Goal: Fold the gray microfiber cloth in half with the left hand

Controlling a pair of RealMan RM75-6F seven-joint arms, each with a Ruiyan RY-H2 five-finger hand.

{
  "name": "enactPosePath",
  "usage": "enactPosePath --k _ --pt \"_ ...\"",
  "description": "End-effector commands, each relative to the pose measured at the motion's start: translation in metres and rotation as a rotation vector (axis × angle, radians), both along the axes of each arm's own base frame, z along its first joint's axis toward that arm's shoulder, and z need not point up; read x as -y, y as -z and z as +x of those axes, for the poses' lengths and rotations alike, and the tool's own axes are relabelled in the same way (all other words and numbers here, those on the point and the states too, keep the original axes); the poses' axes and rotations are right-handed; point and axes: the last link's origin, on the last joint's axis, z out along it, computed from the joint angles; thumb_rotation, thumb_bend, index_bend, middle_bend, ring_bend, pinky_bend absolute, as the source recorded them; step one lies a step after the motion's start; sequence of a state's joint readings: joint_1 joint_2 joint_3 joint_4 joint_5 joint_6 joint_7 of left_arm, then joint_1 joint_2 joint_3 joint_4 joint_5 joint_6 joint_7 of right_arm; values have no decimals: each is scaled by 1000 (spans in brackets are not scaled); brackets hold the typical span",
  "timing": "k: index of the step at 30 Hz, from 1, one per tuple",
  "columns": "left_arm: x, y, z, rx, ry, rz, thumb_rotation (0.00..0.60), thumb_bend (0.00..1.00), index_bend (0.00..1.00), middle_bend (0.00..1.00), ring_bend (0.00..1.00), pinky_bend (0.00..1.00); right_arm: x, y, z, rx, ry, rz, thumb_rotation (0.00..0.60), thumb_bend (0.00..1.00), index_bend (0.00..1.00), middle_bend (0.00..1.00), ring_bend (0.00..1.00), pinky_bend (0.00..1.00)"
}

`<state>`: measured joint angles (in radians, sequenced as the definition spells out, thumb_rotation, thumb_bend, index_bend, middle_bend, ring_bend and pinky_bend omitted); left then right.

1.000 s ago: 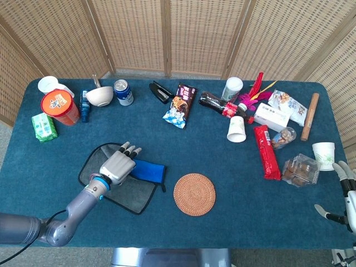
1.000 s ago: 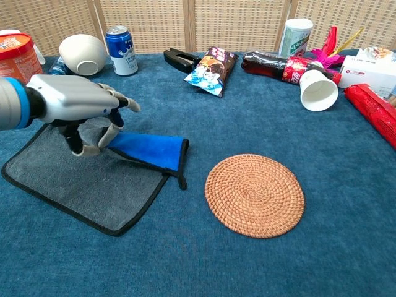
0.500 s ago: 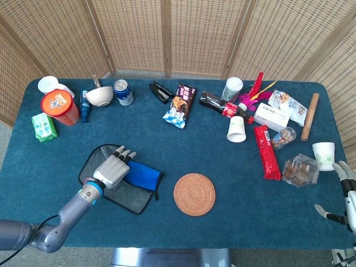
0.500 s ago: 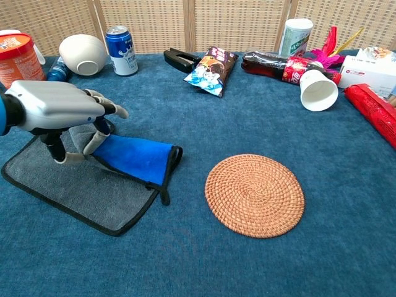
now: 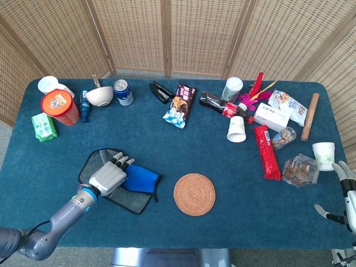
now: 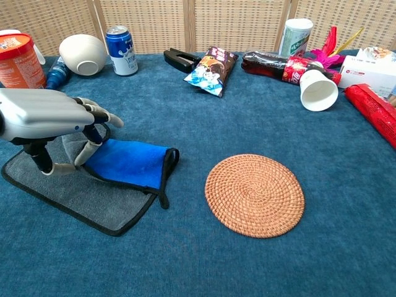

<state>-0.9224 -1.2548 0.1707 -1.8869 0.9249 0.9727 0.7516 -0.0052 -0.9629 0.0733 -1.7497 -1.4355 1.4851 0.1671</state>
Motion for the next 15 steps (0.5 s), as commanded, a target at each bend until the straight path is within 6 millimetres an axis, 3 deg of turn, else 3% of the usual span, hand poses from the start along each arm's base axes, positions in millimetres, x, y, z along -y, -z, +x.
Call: enactPosePath --k 1,15 --pt "1 -2 -1 2 -7 -6 600 434 550 0 0 0 0 0 0 -1 -1 1 600 0 0 0 0 0" --pt "3 -8 -3 6 -6 -12 600 432 528 0 0 0 0 0 1 1 -2 1 600 0 0 0 0 0"
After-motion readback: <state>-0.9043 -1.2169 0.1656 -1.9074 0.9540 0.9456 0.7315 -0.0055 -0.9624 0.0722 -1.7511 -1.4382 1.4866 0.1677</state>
